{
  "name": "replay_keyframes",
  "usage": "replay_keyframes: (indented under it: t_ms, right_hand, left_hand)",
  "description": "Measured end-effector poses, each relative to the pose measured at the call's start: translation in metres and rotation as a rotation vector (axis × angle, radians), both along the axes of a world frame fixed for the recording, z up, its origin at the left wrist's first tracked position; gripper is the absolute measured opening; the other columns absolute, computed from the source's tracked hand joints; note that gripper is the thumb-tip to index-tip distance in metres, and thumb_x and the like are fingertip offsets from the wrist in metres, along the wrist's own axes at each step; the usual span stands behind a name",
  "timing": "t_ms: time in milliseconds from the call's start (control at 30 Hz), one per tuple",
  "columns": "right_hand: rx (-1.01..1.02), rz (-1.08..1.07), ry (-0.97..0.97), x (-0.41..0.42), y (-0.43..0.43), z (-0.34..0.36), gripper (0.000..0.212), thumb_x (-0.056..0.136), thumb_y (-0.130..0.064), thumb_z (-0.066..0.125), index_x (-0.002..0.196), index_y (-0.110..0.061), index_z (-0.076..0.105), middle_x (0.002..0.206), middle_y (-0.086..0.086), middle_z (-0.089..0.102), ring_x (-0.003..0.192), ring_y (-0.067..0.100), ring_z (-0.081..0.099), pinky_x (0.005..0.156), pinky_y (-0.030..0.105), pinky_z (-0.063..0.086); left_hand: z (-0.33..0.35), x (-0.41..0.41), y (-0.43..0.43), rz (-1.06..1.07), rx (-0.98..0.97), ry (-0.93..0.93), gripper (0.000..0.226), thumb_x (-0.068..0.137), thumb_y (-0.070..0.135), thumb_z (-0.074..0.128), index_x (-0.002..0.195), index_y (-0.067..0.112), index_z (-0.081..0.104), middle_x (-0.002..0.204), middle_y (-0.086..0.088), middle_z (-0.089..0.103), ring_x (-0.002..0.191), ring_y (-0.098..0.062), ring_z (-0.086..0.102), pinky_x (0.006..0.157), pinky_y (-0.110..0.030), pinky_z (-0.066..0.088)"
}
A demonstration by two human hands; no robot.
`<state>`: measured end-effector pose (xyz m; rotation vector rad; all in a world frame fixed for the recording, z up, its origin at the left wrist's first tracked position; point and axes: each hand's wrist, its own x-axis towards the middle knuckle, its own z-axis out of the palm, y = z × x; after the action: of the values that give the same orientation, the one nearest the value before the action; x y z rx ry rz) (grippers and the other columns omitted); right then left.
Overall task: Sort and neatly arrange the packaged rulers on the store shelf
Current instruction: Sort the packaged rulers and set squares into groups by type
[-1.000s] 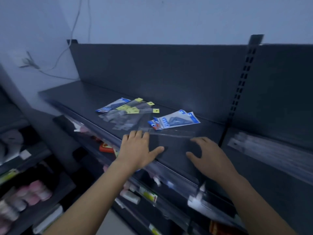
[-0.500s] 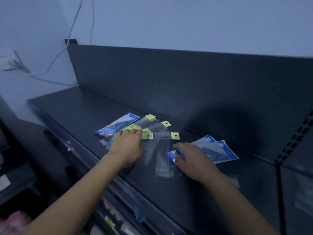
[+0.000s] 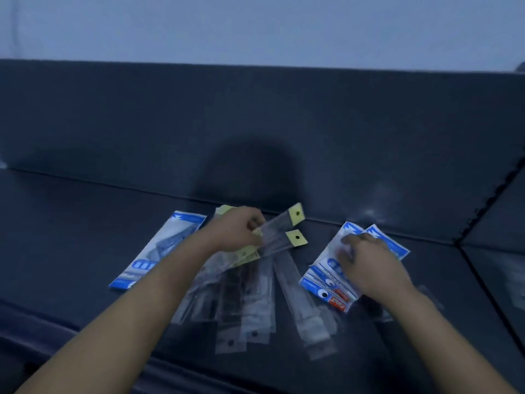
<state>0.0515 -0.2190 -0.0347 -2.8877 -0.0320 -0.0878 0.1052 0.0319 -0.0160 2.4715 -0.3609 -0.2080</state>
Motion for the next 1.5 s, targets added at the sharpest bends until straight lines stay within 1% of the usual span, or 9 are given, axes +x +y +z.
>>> replay_keyframes:
  t_ms: [200, 367, 533, 700, 900, 1067, 1233, 1400, 1500]
  right_hand:
    - [-0.121, -0.096, 0.133, -0.028, -0.014, -0.002, 0.026, 0.095, -0.024, 0.042, 0.118, -0.015, 0.049, 0.120, 0.007, 0.058, 0.109, 0.028, 0.051, 0.090, 0.036, 0.044]
    - [-0.089, -0.287, 0.231, -0.055, -0.032, 0.004, 0.040, 0.087, -0.031, 0.050, 0.126, -0.022, 0.049, 0.126, 0.007, 0.049, 0.121, 0.028, 0.040, 0.098, 0.033, 0.038]
    - [-0.088, -0.374, 0.234, -0.065, -0.076, 0.012, 0.040, 0.081, -0.042, 0.056, 0.116, -0.021, 0.056, 0.121, 0.006, 0.051, 0.116, 0.026, 0.040, 0.094, 0.034, 0.038]
    - [0.078, -0.511, 0.311, -0.059, -0.110, 0.015, 0.075, 0.054, -0.066, 0.076, 0.106, -0.019, 0.051, 0.106, 0.001, 0.049, 0.097, 0.022, 0.050, 0.071, 0.030, 0.039]
    - [0.239, -0.493, 0.437, -0.042, -0.119, 0.015, 0.069, 0.041, -0.054, 0.089, 0.071, -0.016, 0.041, 0.075, -0.004, 0.050, 0.070, 0.014, 0.050, 0.056, 0.028, 0.038]
    - [0.307, -0.385, 0.454, -0.038, -0.127, 0.011, 0.056, 0.049, -0.045, 0.089, 0.070, -0.012, 0.048, 0.070, -0.002, 0.051, 0.065, 0.015, 0.051, 0.053, 0.026, 0.037]
    - [0.554, -0.328, 0.278, -0.044, -0.140, 0.008, 0.038, 0.060, -0.010, 0.085, 0.069, -0.012, 0.048, 0.068, 0.000, 0.049, 0.062, 0.016, 0.046, 0.055, 0.027, 0.034]
    - [0.720, -0.324, 0.241, -0.056, -0.143, 0.011, 0.035, 0.065, -0.002, 0.081, 0.086, -0.010, 0.055, 0.090, 0.005, 0.063, 0.078, 0.019, 0.061, 0.065, 0.028, 0.046]
    - [0.879, -0.322, 0.204, -0.069, -0.146, 0.014, 0.025, 0.074, 0.000, 0.075, 0.094, -0.005, 0.061, 0.097, 0.011, 0.069, 0.080, 0.022, 0.067, 0.068, 0.033, 0.055]
  left_hand:
    - [0.022, 0.006, -0.037, -0.237, -0.398, 0.099, 0.011, 0.078, 0.008, 0.076, 0.085, 0.009, 0.068, 0.074, -0.003, 0.062, 0.066, -0.011, 0.057, 0.064, -0.025, 0.044]
    - [0.040, -0.003, -0.076, -0.233, -0.684, 0.224, 0.035, 0.083, -0.004, 0.063, 0.111, 0.015, 0.053, 0.073, -0.001, 0.064, 0.049, -0.014, 0.058, 0.043, -0.023, 0.047]
    - [0.033, -0.012, -0.103, -0.058, -0.928, 0.313, 0.074, 0.086, -0.011, 0.053, 0.136, 0.032, 0.021, 0.100, -0.013, 0.064, 0.053, -0.028, 0.068, 0.049, -0.034, 0.057]
    - [0.009, -0.021, -0.124, 0.128, -1.086, 0.370, 0.044, 0.081, -0.012, 0.055, 0.108, 0.022, 0.048, 0.089, -0.006, 0.065, 0.061, -0.030, 0.070, 0.062, -0.040, 0.061]
    - [-0.003, -0.027, -0.127, 0.009, -0.959, 0.322, 0.025, 0.077, -0.008, 0.061, 0.099, 0.005, 0.060, 0.097, -0.011, 0.072, 0.088, -0.023, 0.072, 0.073, -0.029, 0.059]
    - [0.009, -0.031, -0.103, -0.277, -0.968, 0.467, 0.051, 0.068, 0.014, 0.072, 0.117, 0.003, 0.062, 0.116, -0.025, 0.065, 0.093, -0.037, 0.068, 0.077, -0.034, 0.058]
    - [0.029, -0.022, -0.072, -0.384, -0.996, 0.744, 0.082, 0.058, 0.033, 0.079, 0.128, -0.003, 0.057, 0.117, -0.033, 0.060, 0.099, -0.044, 0.065, 0.084, -0.040, 0.056]
    - [0.035, -0.016, -0.086, -0.329, -0.341, 0.460, 0.038, 0.068, 0.031, 0.085, 0.100, 0.013, 0.074, 0.090, -0.019, 0.071, 0.073, -0.023, 0.068, 0.065, -0.026, 0.054]
    - [0.031, -0.013, -0.118, -0.345, -0.085, 0.256, 0.032, 0.065, 0.030, 0.087, 0.091, 0.019, 0.073, 0.080, 0.000, 0.073, 0.068, -0.009, 0.059, 0.062, -0.022, 0.044]
